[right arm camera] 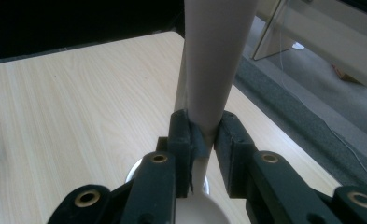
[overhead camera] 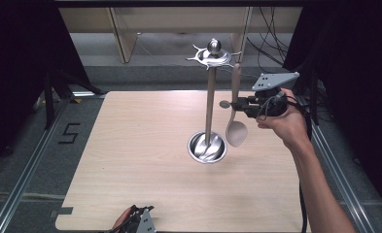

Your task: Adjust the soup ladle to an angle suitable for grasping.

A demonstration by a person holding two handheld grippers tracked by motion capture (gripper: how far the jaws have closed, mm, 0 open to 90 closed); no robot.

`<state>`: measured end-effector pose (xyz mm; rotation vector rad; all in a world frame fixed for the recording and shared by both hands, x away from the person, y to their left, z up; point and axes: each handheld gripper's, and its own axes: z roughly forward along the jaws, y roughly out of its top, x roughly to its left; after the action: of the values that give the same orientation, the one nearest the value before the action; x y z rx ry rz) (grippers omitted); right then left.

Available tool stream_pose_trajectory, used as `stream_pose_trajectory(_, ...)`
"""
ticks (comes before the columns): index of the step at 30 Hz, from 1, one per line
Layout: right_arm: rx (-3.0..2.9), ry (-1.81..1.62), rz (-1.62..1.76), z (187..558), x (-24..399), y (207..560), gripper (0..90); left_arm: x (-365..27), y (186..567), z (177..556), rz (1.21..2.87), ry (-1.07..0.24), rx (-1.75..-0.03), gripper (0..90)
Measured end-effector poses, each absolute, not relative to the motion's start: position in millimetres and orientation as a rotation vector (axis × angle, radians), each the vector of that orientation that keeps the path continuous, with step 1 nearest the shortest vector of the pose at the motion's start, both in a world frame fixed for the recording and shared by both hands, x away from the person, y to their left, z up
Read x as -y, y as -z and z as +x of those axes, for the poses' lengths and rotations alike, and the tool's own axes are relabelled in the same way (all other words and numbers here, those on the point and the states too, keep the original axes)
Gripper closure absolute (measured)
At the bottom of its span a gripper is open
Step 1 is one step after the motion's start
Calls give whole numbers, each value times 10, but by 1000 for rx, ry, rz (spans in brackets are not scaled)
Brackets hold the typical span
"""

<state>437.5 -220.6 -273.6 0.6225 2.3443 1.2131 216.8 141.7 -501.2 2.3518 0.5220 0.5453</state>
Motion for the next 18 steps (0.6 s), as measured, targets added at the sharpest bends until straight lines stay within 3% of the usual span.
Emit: stream_pose_trajectory(18, -2341, -1254, 664, 4405, 2145, 2783, 767, -1421, 5012, 2174, 2356, -547, -520, 158)
